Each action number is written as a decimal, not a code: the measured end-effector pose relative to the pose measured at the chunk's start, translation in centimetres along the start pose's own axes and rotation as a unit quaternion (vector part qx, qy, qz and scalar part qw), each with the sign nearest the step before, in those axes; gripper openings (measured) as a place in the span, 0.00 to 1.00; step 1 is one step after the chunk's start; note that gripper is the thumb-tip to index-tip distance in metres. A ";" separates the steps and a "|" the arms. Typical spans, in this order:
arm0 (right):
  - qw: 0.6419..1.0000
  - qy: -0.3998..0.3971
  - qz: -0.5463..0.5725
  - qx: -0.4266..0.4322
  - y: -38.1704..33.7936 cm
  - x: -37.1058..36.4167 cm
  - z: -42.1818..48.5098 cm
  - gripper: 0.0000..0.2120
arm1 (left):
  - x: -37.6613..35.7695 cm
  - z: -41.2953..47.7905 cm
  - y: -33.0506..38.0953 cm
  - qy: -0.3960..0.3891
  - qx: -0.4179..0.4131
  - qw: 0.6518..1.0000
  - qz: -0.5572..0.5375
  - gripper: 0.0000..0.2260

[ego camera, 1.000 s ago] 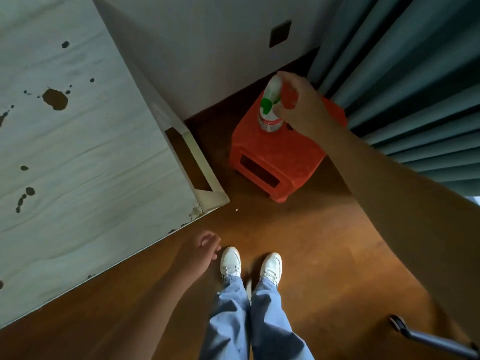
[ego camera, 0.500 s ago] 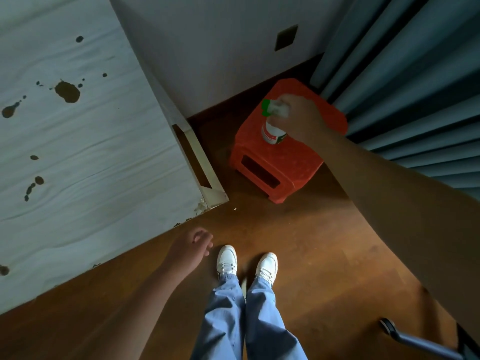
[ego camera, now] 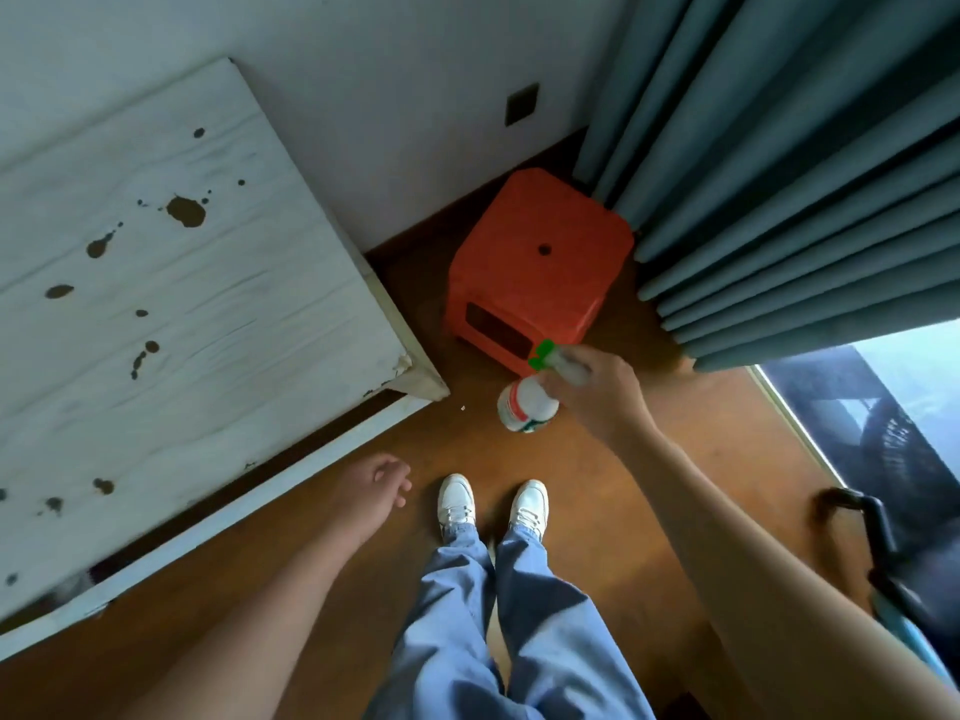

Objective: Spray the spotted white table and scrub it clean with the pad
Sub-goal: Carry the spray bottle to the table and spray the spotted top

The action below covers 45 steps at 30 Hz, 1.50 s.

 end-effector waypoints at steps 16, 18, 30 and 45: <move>0.993 0.052 0.024 0.100 -1.8 2.8 -23.3 0.13 | 1.4 -13.3 -7.5 0.069 -0.034 0.997 -0.030 0.10; 0.991 0.020 0.015 0.132 -3.1 2.7 -23.3 0.12 | 1.3 -15.4 -9.9 0.079 -0.004 0.994 -0.081 0.09; 0.910 -0.245 -0.077 0.326 -12.8 -6.9 -24.0 0.10 | -4.0 -27.8 -27.3 0.203 0.161 0.915 -0.309 0.11; 0.825 -0.404 -0.138 0.371 -22.6 -26.7 -37.6 0.14 | -13.5 -37.1 -51.5 0.205 0.282 0.787 -0.508 0.12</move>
Point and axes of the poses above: each hand's wrist, its own z-axis towards the middle knuckle, its own x-axis out of the back of the hand, y = z × x, the point moved 8 cm from there along z, towards the middle knuckle, and after that the axes turned 5 degrees about x, right-handed, at the moved point
